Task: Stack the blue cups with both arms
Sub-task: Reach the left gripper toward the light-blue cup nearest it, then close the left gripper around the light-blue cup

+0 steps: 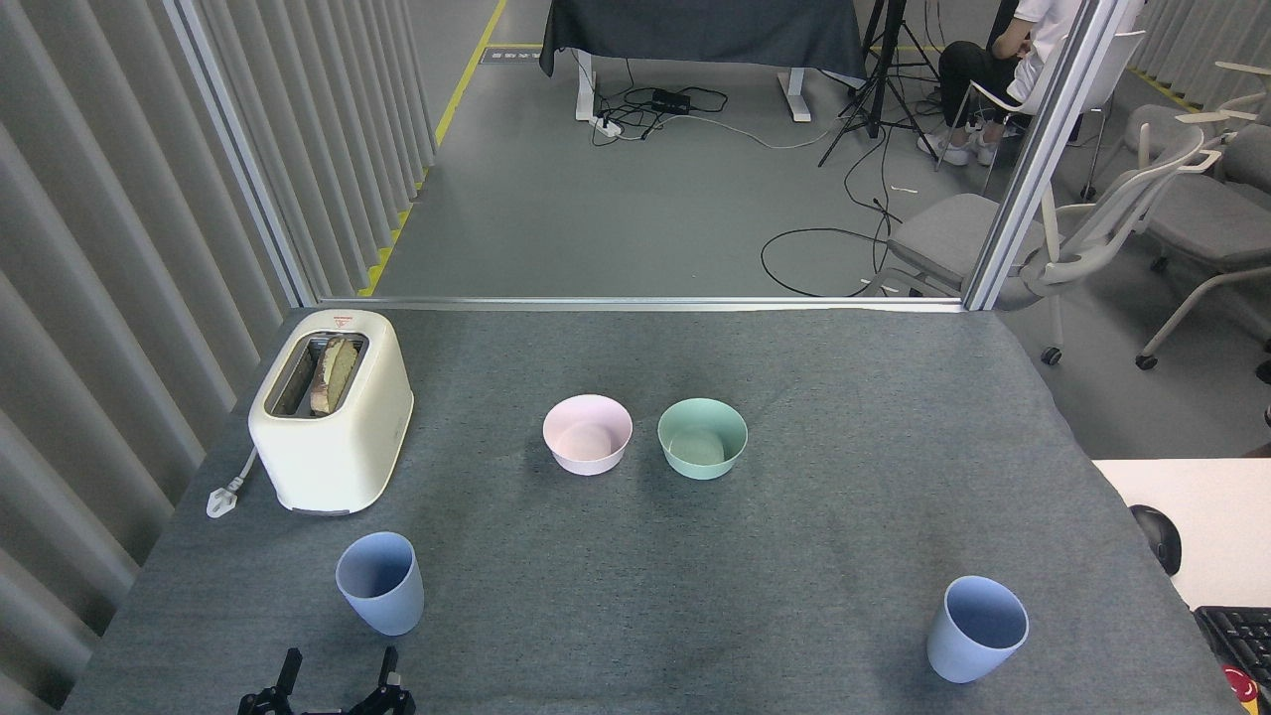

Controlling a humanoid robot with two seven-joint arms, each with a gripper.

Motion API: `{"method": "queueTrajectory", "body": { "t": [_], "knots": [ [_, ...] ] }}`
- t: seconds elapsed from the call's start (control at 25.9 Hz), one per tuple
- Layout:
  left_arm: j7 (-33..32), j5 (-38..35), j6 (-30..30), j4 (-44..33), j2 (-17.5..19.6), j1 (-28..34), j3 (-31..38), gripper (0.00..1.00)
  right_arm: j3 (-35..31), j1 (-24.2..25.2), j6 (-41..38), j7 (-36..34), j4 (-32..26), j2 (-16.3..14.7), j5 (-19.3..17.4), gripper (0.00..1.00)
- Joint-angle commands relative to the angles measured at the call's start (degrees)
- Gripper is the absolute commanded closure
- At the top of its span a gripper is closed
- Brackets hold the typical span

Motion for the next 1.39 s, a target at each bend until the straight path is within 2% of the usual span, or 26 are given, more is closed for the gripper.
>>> {"method": "queueTrajectory", "body": {
  "t": [0.0, 1.16, 1.35],
  "knots": [
    [-0.58, 0.06, -0.07, 2.63, -0.03, -2.68, -0.02, 0.00, -0.01, 0.00, 0.00, 0.00, 0.16, 0.00, 0.00, 0.00],
    [-0.76, 0.14, -1.30, 14.50, -0.21, -15.68, -0.72, 0.00, 0.17, -0.09, 0.00, 0.00, 0.60, 0.00, 0.00, 0.00],
    [-0.76, 0.14, -3.77, 15.29, -0.38, -16.74, -1.08, 0.00, 0.61, -0.09, 0.09, 0.00, 0.69, 0.00, 0.00, 0.00]
  ]
}}
